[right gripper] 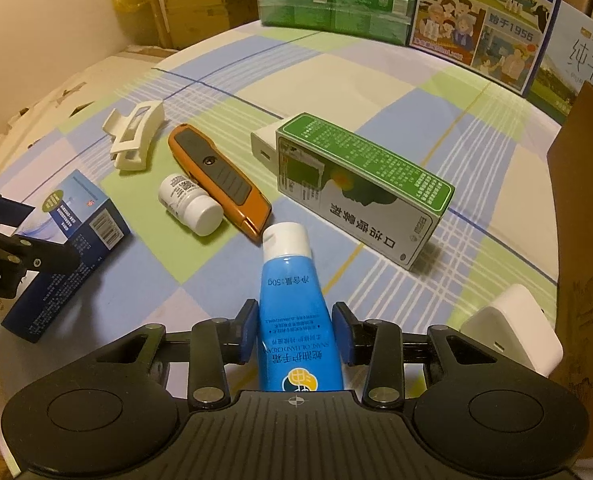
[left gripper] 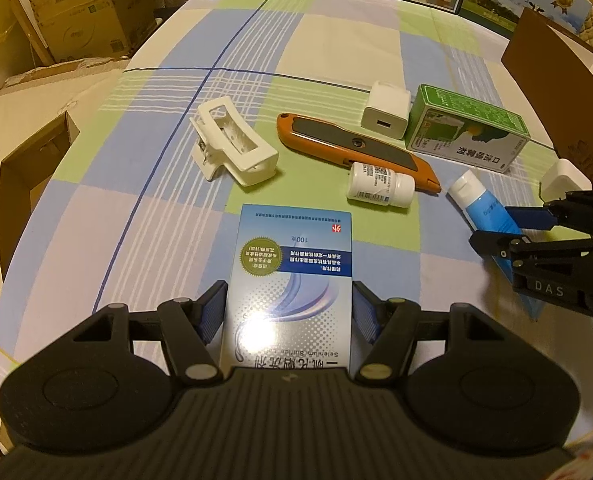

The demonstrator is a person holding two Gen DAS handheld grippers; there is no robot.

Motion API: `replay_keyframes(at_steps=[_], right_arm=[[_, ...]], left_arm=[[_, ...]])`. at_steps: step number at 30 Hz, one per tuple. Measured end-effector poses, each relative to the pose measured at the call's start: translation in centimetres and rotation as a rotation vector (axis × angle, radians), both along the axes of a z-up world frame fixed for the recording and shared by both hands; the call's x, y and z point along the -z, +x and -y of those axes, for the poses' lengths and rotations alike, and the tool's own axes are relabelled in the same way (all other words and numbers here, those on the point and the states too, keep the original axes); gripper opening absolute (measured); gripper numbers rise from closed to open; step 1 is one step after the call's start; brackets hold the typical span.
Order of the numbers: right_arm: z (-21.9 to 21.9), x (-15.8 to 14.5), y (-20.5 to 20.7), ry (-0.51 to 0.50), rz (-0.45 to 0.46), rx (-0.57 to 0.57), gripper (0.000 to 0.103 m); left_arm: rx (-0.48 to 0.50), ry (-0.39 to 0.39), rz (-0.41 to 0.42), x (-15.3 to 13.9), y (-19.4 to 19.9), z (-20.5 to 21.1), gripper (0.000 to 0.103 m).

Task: Organize rigid objects
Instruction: 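Carry the medicine box in the left tool and the tube in the right tool over the brown box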

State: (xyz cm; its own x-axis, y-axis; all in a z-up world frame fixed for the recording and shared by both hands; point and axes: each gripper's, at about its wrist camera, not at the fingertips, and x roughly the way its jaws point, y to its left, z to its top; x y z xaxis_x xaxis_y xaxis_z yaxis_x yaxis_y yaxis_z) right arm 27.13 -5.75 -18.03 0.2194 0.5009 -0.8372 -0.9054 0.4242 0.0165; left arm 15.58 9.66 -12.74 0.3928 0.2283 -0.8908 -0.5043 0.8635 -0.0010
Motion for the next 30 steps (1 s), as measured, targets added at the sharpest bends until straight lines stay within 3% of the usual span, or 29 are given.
replay_keyframes(at_steps=[14,22,30], right_arm=[[2.5,-1.6,-0.3,0.031,-0.072,0.051,0.036],[5.8,-5.2,0.5,0.122,-0.104,0.133,0.036],[10.0,-9.2,1.8,0.207,-0.089,0.226,0.036]], left_arm=[[0.055,0.012,0.041,-2.2,0.5,2.1,0.061],[0.140,0.027,0.114,-5.8,2.3,4.8,0.061],[0.286,0.036,0.193,-9.2,5.7,9.1,0.062]])
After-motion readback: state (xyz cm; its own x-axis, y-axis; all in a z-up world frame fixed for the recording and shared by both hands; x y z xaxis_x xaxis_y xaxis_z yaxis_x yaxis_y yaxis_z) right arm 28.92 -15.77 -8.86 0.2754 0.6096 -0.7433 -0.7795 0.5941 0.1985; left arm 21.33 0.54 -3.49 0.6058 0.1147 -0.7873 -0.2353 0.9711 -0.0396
